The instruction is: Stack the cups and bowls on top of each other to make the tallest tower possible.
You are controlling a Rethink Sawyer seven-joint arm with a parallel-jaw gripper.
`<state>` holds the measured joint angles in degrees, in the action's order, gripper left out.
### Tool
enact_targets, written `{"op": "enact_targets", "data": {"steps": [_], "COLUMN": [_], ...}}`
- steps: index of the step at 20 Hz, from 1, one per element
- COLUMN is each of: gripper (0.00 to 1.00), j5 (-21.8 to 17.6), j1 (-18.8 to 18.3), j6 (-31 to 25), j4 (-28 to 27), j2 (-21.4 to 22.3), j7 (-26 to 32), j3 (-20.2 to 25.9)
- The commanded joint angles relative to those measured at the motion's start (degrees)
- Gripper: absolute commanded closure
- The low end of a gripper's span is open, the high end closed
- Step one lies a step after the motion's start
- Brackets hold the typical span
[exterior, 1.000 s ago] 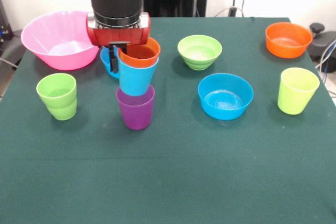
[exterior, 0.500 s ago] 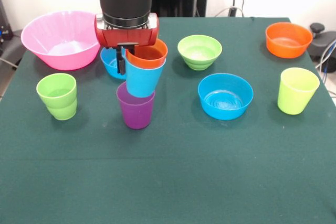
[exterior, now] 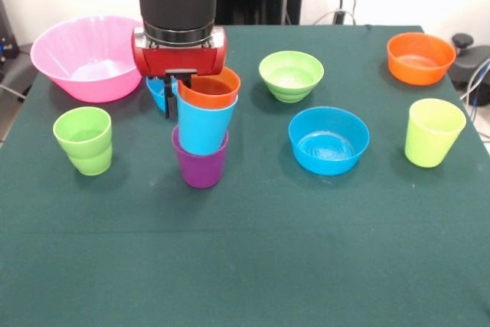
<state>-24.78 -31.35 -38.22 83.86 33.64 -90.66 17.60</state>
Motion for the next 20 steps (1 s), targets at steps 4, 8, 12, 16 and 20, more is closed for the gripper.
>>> {"op": "enact_targets", "data": {"steps": [4,8,12,16,20], "gripper": [1.00,1.00,1.00,1.00,1.00], "j5": [-4.4,-4.6,-4.7,-5.0,-4.9], "j1": [0.2,-0.3,-0.5,-0.3,-0.5], "j6": [0.3,1.4,2.5,2.7,2.9], "j4": [-1.3,-0.7,1.1,2.5,2.7], "j2": [-5.6,-6.4,-6.3,-5.6,-5.5], "j7": [4.4,4.2,3.6,2.6,2.9], "j3": [1.4,1.2,0.9,0.0,0.1]}}
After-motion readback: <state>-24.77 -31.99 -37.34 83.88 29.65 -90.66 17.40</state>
